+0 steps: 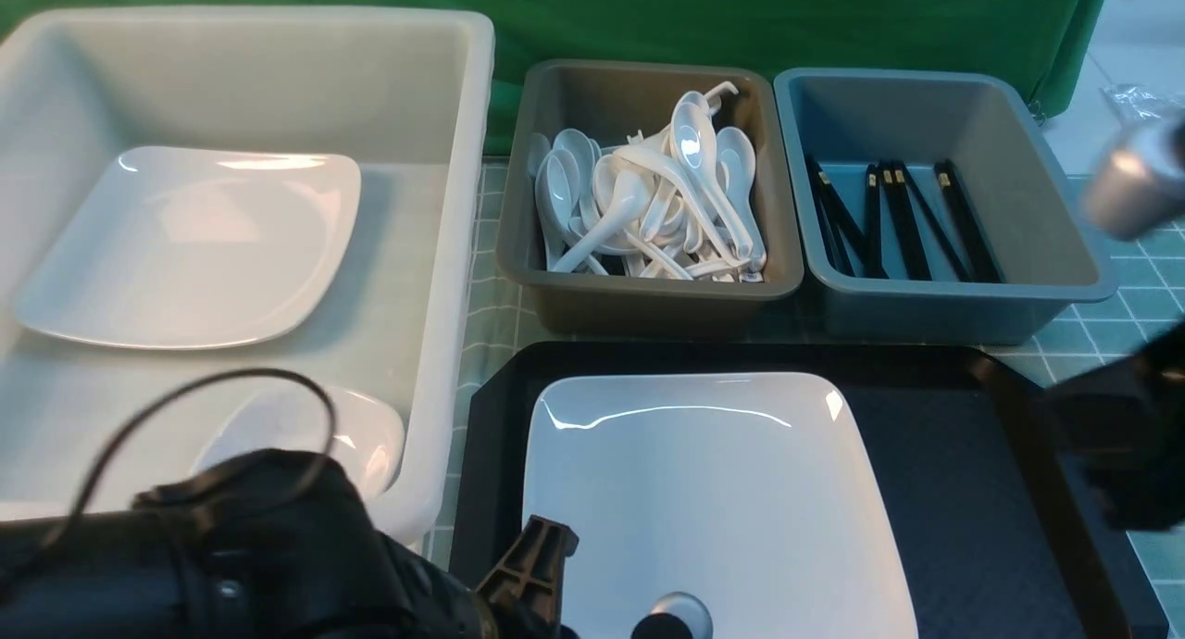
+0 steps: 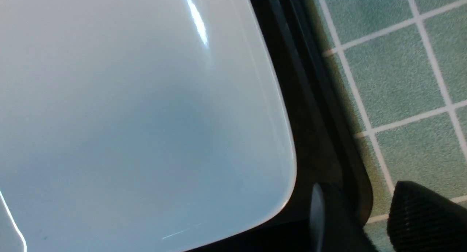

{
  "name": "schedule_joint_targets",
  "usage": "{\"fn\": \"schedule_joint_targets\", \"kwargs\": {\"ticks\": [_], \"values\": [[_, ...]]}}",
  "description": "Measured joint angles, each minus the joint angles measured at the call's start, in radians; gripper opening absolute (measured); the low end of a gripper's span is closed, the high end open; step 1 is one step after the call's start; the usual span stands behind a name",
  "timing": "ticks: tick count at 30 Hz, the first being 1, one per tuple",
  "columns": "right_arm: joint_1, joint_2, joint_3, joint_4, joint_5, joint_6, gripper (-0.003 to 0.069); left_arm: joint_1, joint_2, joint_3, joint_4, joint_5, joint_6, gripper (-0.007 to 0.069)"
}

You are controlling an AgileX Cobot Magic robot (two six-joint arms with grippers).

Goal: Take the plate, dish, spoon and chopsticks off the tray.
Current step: Use the left arm to grab a plate from the dinner plate

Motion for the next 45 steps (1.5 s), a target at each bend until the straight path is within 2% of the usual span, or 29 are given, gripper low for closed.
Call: {"fn": "schedule_joint_targets", "kwargs": {"ticks": [3, 6, 10, 14, 25, 32, 35, 38, 40, 45], "values": [[0.001, -0.096, 0.016, -0.001, -0.020, 0.008, 0.0057, 0.000, 0.045, 0.000, 0.051, -0.047, 0.000, 0.0393], [0.001, -0.136, 0.017, -0.001, -0.025, 0.010, 0.0060, 0.000, 0.074, 0.000, 0.080, -0.068, 0.000, 0.0437], [0.001, -0.178, 0.019, -0.001, -0.020, 0.011, 0.0064, 0.000, 0.132, 0.000, 0.168, -0.107, 0.000, 0.0449], [0.001, -0.191, 0.020, -0.001, 0.012, 0.011, 0.0066, 0.000, 0.201, 0.000, 0.248, -0.143, -0.026, 0.0412], [0.001, -0.194, 0.020, 0.000, 0.037, 0.011, 0.0077, 0.000, 0.252, -0.003, 0.299, -0.251, -0.058, 0.0285], [0.001, -0.195, 0.020, 0.004, 0.037, 0.013, 0.0087, 0.000, 0.256, -0.003, 0.359, -0.258, -0.174, 0.0258], [0.001, -0.196, 0.020, 0.006, 0.039, 0.017, 0.0088, 0.000, 0.257, -0.003, 0.365, -0.255, -0.212, 0.0250], [0.001, -0.196, 0.020, 0.011, 0.041, 0.022, 0.0087, -0.001, 0.257, -0.003, 0.378, -0.248, -0.257, 0.0192], [0.001, -0.196, 0.020, 0.012, 0.042, 0.023, 0.0087, -0.002, 0.257, -0.003, 0.380, -0.242, -0.264, 0.0187], [0.001, -0.196, 0.020, 0.015, 0.042, 0.025, 0.0087, -0.023, 0.200, -0.004, 0.291, -0.198, -0.270, 0.0178]]}}
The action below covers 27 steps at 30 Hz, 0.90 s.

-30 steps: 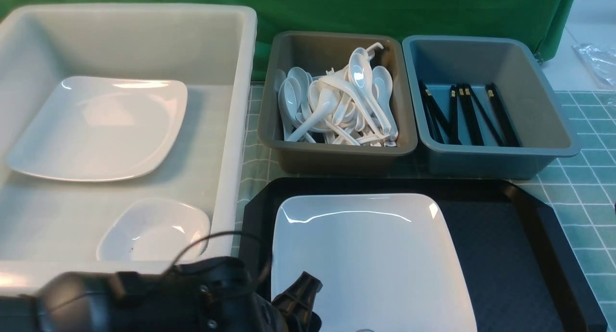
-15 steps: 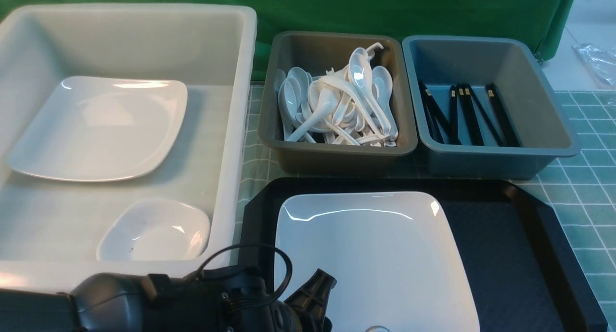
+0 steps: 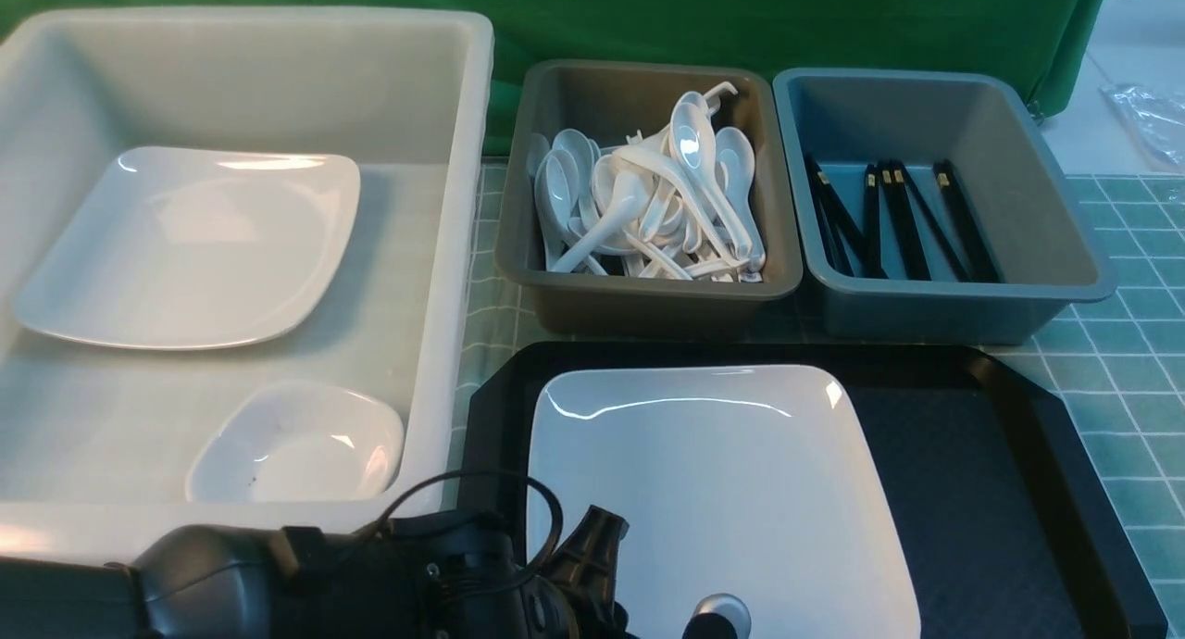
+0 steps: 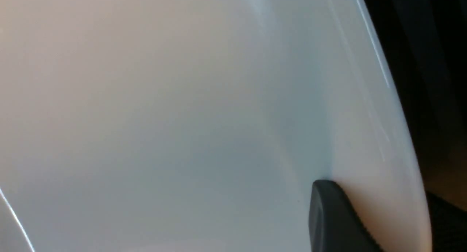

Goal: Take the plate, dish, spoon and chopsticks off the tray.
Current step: Use the left arm to grab a plate from the dinner plate, then use the left arm to put the plate into the large storage box on the left

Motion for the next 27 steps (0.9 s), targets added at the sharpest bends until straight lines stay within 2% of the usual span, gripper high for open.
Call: {"fn": "schedule_joint_targets", "kwargs": {"ticks": [3, 6, 11, 15, 27], "values": [[0.000, 0.000, 0.000, 0.000, -0.008, 0.000, 0.0090, -0.057, -0.126, 0.001, -0.040, 0.043, -0.013, 0.0081], [0.000, 0.000, 0.000, 0.000, -0.027, 0.002, 0.0090, -0.094, -0.280, 0.002, -0.070, 0.054, -0.019, 0.0030], [0.000, -0.001, 0.000, -0.020, -0.078, 0.023, 0.0080, -0.097, -0.438, 0.005, -0.088, 0.056, -0.025, 0.0032], [0.000, -0.001, -0.008, -0.073, -0.103, 0.074, 0.0022, -0.097, -0.525, 0.006, -0.094, 0.028, -0.024, 0.0034], [0.000, -0.001, -0.116, -0.237, -0.077, 0.187, 0.0020, -0.096, -0.622, -0.061, -0.074, -0.016, -0.024, 0.0034]]}}
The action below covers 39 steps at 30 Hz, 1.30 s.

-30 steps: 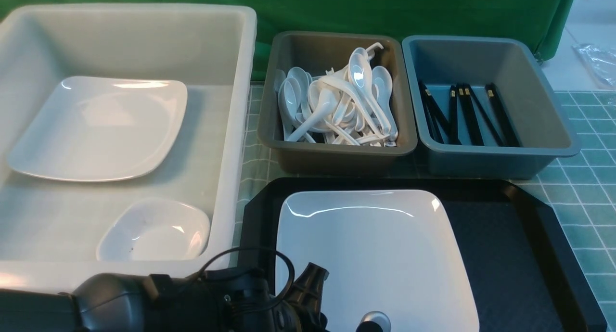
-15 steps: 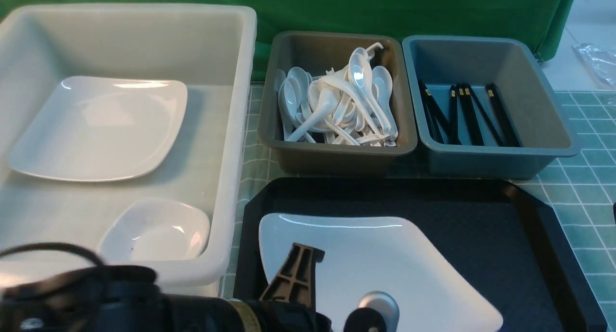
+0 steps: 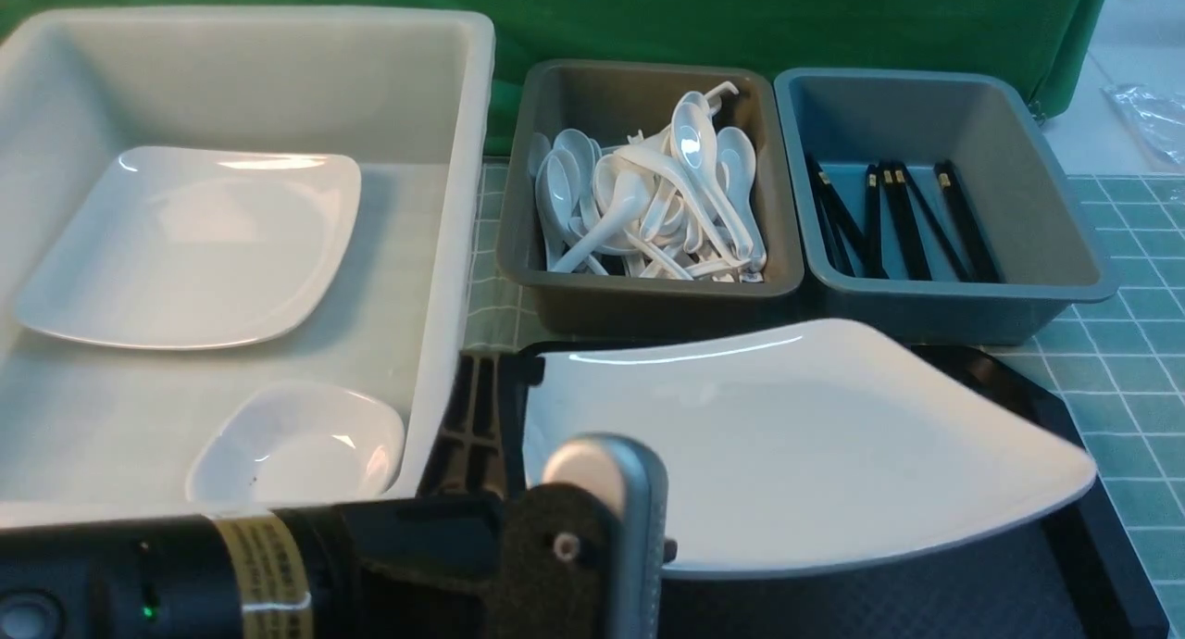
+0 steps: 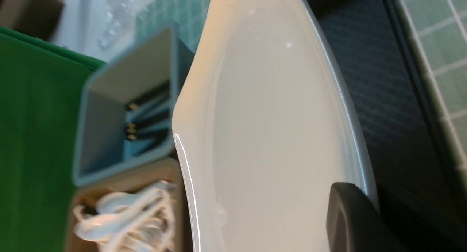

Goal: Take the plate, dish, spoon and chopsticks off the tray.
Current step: Use the left arm to put the plate into the large storage box on the left

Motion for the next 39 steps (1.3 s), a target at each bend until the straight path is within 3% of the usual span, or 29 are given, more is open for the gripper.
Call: {"fn": "schedule_joint_targets", "kwargs": {"ticks": [4, 10, 17, 21, 27, 34, 39], "values": [[0.000, 0.005, -0.027, -0.014, -0.001, 0.008, 0.0020, 0.042, -0.016, -0.069, 0.060, 0.049, -0.017, 0.0034], [0.000, 0.048, -0.041, -0.017, -0.004, 0.008, 0.0020, 0.202, -0.019, -0.106, 0.156, 0.141, -0.048, 0.0034], [0.000, 0.147, -0.042, 0.010, -0.025, -0.060, 0.0020, 0.711, 0.105, -0.106, 0.173, 0.186, -0.039, 0.0034], [0.000, 0.174, -0.042, 0.063, -0.047, -0.122, 0.0020, 0.905, 0.252, -0.108, 0.149, 0.114, -0.032, 0.0034], [0.000, 0.179, -0.042, 0.118, -0.048, -0.198, 0.0020, 0.960, 0.422, -0.108, 0.182, 0.071, -0.050, 0.0034], [0.000, 0.179, -0.042, 0.125, -0.030, -0.220, 0.0020, 0.960, 0.547, -0.148, 0.344, 0.024, -0.252, 0.0031], [0.000, 0.179, -0.042, 0.126, -0.029, -0.222, 0.0020, 0.960, 0.593, -0.153, 0.368, 0.003, -0.291, 0.0029]]}}
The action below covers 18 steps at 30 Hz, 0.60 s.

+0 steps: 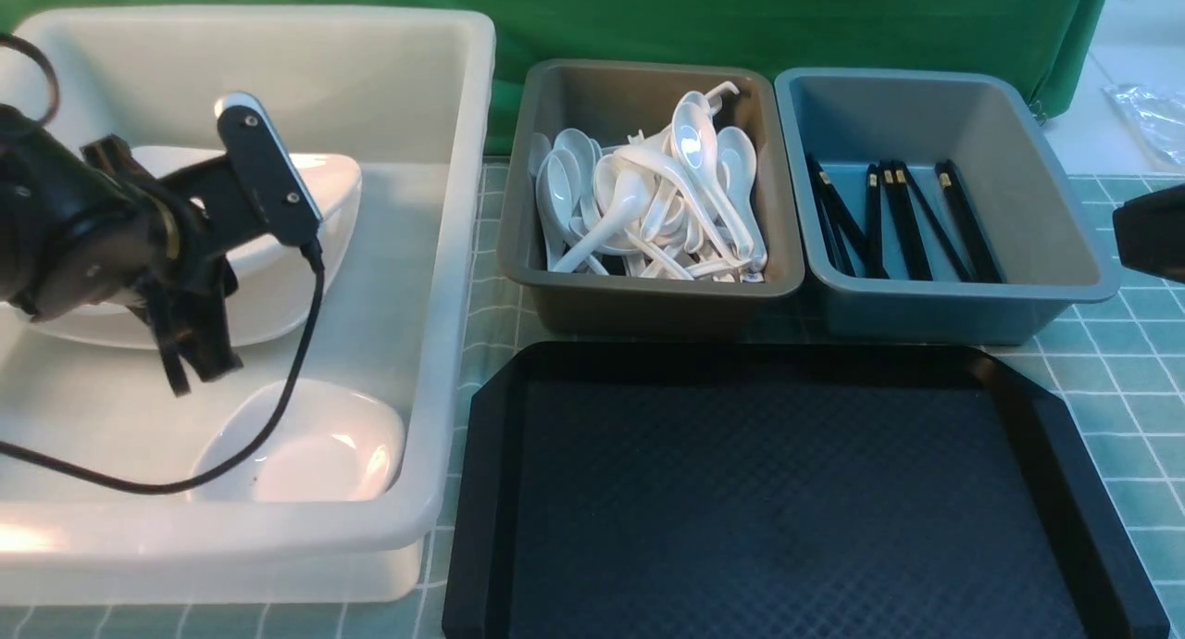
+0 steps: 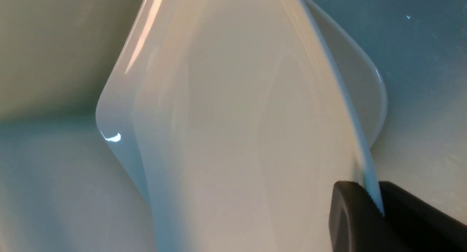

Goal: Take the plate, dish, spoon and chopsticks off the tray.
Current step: Use the left arm to put the plate into the large storage box on the left

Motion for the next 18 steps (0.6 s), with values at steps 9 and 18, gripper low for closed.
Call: {"fn": "schedule_joint_targets", "kwargs": {"ticks": [9, 18], "values": [[0.000, 0.000, 0.000, 0.096, 0.014, -0.061, 0.0020, 0.001, 0.055, -0.001, 0.022, -0.067, -0.136, 0.0202], [0.000, 0.000, 0.000, 0.135, 0.086, -0.074, 0.0020, -0.003, 0.048, -0.001, -0.007, -0.052, -0.154, 0.0531]]}}
